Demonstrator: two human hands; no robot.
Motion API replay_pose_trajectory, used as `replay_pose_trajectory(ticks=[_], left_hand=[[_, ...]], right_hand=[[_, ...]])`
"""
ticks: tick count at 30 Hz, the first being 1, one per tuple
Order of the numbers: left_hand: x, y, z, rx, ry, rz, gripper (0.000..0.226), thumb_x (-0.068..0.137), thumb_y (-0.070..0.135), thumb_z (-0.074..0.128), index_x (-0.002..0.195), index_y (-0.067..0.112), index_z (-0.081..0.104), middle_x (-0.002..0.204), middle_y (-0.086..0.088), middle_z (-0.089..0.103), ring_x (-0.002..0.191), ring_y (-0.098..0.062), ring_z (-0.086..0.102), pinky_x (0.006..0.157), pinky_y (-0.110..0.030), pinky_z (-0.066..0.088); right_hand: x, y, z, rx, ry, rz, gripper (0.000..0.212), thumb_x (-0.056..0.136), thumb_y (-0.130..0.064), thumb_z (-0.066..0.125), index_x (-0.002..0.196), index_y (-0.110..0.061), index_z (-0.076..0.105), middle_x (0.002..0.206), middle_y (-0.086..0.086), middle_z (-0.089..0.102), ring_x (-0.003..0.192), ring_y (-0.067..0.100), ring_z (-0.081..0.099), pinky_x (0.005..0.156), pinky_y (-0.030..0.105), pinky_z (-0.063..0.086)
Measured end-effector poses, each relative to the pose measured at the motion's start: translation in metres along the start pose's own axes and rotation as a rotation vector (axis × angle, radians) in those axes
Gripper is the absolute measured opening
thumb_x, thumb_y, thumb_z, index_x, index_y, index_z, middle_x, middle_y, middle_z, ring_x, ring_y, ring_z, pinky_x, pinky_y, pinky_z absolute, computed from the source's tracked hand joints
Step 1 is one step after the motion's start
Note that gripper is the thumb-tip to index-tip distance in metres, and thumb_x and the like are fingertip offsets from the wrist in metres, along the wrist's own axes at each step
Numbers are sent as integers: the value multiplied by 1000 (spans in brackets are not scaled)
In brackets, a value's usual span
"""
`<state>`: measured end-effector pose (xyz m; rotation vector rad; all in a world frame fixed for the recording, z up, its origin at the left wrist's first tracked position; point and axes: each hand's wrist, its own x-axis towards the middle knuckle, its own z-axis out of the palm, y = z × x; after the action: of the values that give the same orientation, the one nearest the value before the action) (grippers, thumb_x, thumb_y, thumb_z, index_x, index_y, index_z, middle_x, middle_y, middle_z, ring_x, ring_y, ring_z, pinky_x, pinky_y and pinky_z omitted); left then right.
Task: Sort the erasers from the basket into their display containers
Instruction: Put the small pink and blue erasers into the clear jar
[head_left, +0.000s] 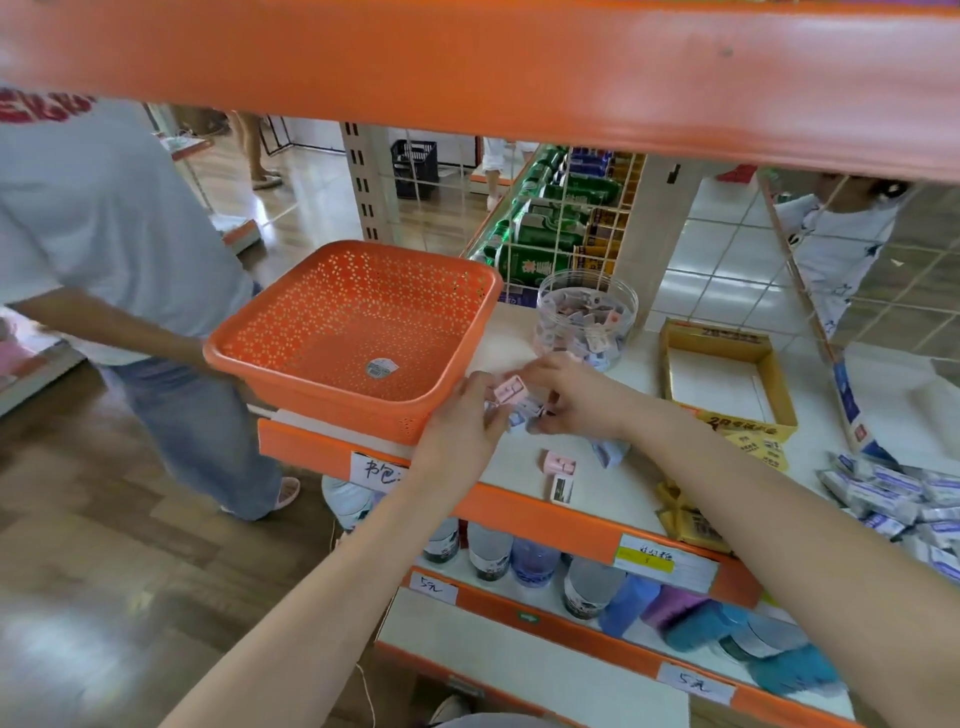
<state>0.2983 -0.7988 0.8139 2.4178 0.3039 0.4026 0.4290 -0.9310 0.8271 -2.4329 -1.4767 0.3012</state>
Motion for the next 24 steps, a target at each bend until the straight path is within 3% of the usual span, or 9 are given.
replay_pose_trajectory(ticks=[3,5,10,13,16,19,22,24], left_hand=[[-1,-1,-1,13,-6,-5,28,94,23,55,120,14,52,113,-5,57,95,-23,58,81,-35,45],[-2,-2,-1,12,-6,-12,28,94,24,56,120,14,53,114,-4,57,95,-23,58,82,-37,46],[1,-2,4,-14,5,-25,26,92,24,59,117,15,55,111,-4,58,99,-20,56,84,-34,45],[4,-3,10,-38,17,-32,25,90,23,61,114,14,57,109,-5,59,98,-18,56,83,-29,44],[9,-2,16,-64,41,-23,25,88,22,63,111,13,59,106,-6,61,95,-17,57,80,-24,42],[14,-1,20,-69,30,-31,24,88,23,63,111,15,60,106,-3,61,94,-14,56,77,-20,38],[18,0,20,-85,30,-35,23,88,22,64,110,16,60,104,-2,60,94,-15,55,80,-27,45],[19,2,19,-111,44,-32,23,87,20,65,109,15,60,102,-2,60,93,-17,56,80,-32,48]], right_hand=[[8,-2,4,-39,-16,-32,41,77,-23,74,114,-7,63,113,8,57,100,23,54,85,35,44],[11,-3,2,-55,-14,-24,34,79,-23,73,109,-9,66,103,3,57,86,17,52,76,31,43],[0,2,-4,-75,-24,39,38,82,-29,69,117,-18,63,92,-3,51,90,15,45,69,23,30],[-12,2,-8,-77,-72,61,43,83,-32,68,123,-20,59,78,-17,44,84,8,38,66,20,26],[-21,2,-10,-30,-64,75,45,82,-29,70,125,-20,59,94,-10,56,81,4,44,66,13,28],[-26,1,-10,2,-47,68,41,81,-22,70,121,-20,63,113,-3,64,90,3,51,70,7,30],[-31,0,-12,50,5,92,39,80,-17,70,118,-20,66,112,-3,66,87,0,50,67,-1,31],[-33,0,-16,63,45,99,38,79,-16,70,117,-22,66,106,-2,66,82,0,49,65,0,32]])
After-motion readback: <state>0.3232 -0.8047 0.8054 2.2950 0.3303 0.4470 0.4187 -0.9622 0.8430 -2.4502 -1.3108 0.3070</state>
